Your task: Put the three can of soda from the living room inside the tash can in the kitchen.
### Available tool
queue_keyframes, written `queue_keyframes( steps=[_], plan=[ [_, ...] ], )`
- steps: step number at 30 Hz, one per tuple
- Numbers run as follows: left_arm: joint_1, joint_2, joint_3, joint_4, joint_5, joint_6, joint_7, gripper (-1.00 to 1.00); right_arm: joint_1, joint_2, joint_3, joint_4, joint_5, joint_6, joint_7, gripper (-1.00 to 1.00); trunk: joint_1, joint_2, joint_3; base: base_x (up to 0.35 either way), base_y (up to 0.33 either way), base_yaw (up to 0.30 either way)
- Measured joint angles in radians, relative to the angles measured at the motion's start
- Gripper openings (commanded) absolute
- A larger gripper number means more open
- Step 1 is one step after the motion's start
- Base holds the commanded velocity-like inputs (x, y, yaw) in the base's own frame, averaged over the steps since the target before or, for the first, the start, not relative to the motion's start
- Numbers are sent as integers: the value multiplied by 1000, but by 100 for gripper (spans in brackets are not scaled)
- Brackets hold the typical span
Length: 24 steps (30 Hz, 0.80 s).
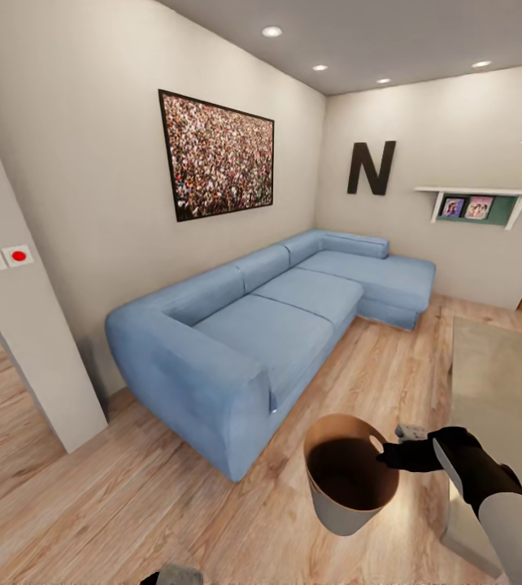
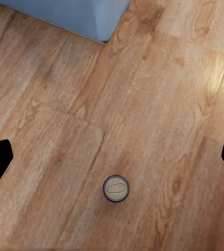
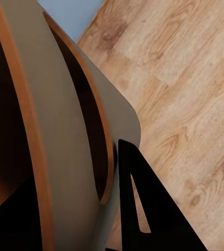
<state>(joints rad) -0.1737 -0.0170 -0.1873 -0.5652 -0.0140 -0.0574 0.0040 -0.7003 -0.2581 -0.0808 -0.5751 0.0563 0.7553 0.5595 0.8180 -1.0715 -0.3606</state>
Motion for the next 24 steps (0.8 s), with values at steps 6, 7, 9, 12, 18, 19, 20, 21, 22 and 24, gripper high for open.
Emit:
queue_keyframes(
  steps=[6, 7, 9, 12, 18, 19, 20, 21, 22, 24],
  plan=[
    [-112, 0, 10, 55, 6, 104, -4, 100, 0, 2, 2, 0, 1, -1, -1, -100, 23, -42, -28, 0, 0, 0],
    [-121, 1, 10, 94, 7, 80, -4, 100, 0, 2, 2, 0, 1, -1, -1, -100, 27, -49, -33, 0, 0, 0],
    [-129, 1, 8, 169, 7, -3, -5, 100, 0, 2, 4, 0, 2, -2, -2, -100, 34, -63, -42, 0, 0, 0],
    [-134, 0, 5, 242, 5, -96, -5, 100, 0, 3, 5, -1, 0, -1, -2, -100, 46, -84, -56, 0, 0, 0],
    [-138, -3, 2, 321, 2, -187, -6, 100, 0, 3, 8, -1, 1, -2, -2, -100, 69, -126, -84, 0, 0, 0],
    [-139, -3, 2, 327, 1, -193, -6, 100, 0, 3, 8, -1, 1, -2, -2, -100, 73, -133, -89, 0, 0, 0],
    [-139, -3, 1, 329, 1, -195, -6, 100, 0, 3, 8, -1, 1, -1, -2, -100, 77, -140, -94, 0, 0, 0],
    [-140, -2, 1, 334, 1, -200, -6, 100, 0, 3, 8, -1, 1, -2, -2, -100, 80, -147, -98, 0, 0, 0],
    [-140, -2, 1, 335, 1, -201, -6, 100, 0, 3, 8, -1, 1, -1, -2, -100, 84, -154, -103, 0, 0, 0],
    [-140, -2, 0, 336, 0, -203, -6, 100, 0, 4, 8, -1, 2, -2, -2, -100, 92, -168, -113, 0, 0, 0]
  ],
)
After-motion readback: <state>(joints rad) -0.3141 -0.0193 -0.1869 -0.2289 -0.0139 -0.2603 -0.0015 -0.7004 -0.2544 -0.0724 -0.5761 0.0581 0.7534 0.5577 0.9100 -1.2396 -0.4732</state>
